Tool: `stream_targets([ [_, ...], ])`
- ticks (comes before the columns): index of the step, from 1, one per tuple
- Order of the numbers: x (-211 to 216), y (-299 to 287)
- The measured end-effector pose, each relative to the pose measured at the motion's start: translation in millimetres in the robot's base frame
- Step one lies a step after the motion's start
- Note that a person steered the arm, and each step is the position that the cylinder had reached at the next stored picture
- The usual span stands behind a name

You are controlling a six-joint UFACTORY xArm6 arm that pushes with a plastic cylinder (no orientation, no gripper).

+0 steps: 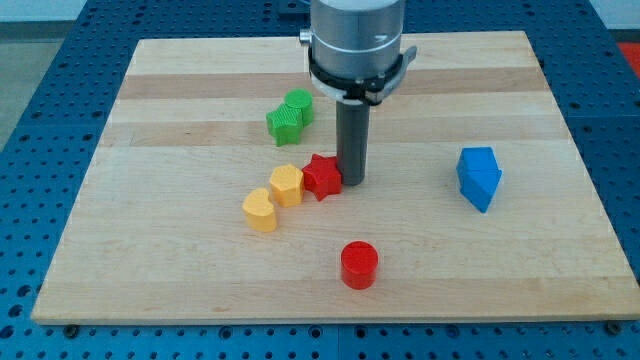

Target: Move red star to the bottom center

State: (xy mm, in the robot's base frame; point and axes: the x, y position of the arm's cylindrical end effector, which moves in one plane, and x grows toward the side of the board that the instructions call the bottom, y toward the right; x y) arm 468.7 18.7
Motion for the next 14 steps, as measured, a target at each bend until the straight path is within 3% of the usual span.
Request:
stream_targets([
  [1, -5.4, -0.1],
  [2, -37.3, -0.4],
  [4, -38.1, -42.6],
  [6, -4.8, -53.3],
  [9, -12.8, -28.4],
  [14, 34.3, -36.0],
])
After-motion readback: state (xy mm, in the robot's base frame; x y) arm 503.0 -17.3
